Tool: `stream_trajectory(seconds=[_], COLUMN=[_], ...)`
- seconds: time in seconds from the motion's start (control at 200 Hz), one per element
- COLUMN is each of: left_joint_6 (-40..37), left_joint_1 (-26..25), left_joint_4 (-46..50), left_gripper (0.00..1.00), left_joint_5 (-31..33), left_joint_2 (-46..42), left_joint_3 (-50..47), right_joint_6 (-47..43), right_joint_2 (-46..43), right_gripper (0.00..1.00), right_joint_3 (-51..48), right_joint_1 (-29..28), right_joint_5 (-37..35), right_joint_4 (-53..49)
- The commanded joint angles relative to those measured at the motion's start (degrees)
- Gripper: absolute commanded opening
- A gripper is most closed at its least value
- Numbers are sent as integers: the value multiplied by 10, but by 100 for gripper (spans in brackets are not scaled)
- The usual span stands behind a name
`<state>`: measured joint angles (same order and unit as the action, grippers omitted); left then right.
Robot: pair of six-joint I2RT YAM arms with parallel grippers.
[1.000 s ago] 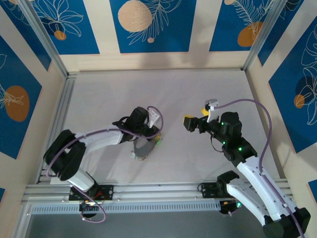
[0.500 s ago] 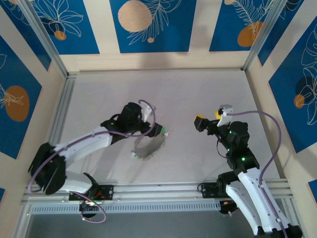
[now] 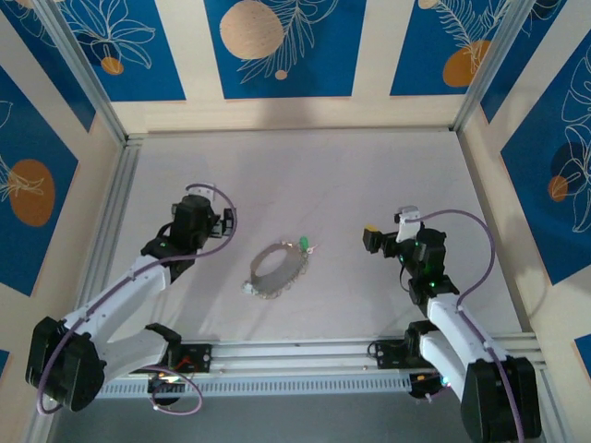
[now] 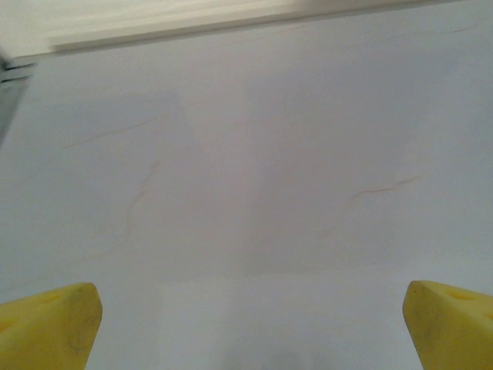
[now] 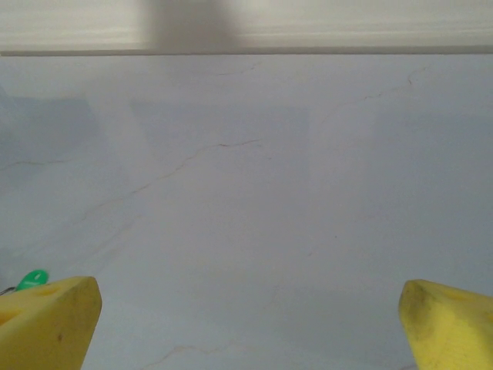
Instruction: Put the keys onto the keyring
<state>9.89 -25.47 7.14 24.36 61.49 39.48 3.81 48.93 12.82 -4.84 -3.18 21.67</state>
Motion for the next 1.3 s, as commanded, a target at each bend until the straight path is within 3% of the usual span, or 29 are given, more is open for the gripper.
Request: stream_trajectory(seconds=[0.0,0.2,0.455,0.52,0.675,0.76,0.825,0.895,0.96,1.015,1.075,1.296], left_joint_6=[-30,-72,-80,-99,-120,-115,-115,-129,-114,-123,-113,-115], left_joint_1=[27,78,133,136,159,184,188,189,191,193,194,195], left_joint_4=[-69,-244,-498,-559,-597,-713,-641,-757,-638,-668,-607,-628], left_gripper=[100,100,100,100,100,100,100,100,100,100,100,100], left_joint_5=[75,79,27,29,-11,-50,-100,-101,-107,-108,-106,-106], left_joint_2=[-20,2,103,142,178,250,242,302,264,290,276,283], left_joint_3=[-50,-142,-223,-230,-225,-241,-223,-235,-211,-201,-185,-187], right_joint_6=[-31,-44,-40,-32,-9,6,20,18,18,18,18,17], right_joint_2=[44,187,309,325,373,383,383,383,384,385,384,383], right_gripper=[99,99,99,99,99,99,99,99,99,99,99,99], right_joint_3=[-3,4,44,50,69,106,111,111,112,112,112,110], right_joint_1=[3,0,7,15,29,41,55,52,52,52,52,51], right_joint_5=[-9,2,1,3,-6,-13,4,-2,-2,-2,-2,-3], right_joint_4=[105,219,302,305,314,256,243,244,243,243,243,245])
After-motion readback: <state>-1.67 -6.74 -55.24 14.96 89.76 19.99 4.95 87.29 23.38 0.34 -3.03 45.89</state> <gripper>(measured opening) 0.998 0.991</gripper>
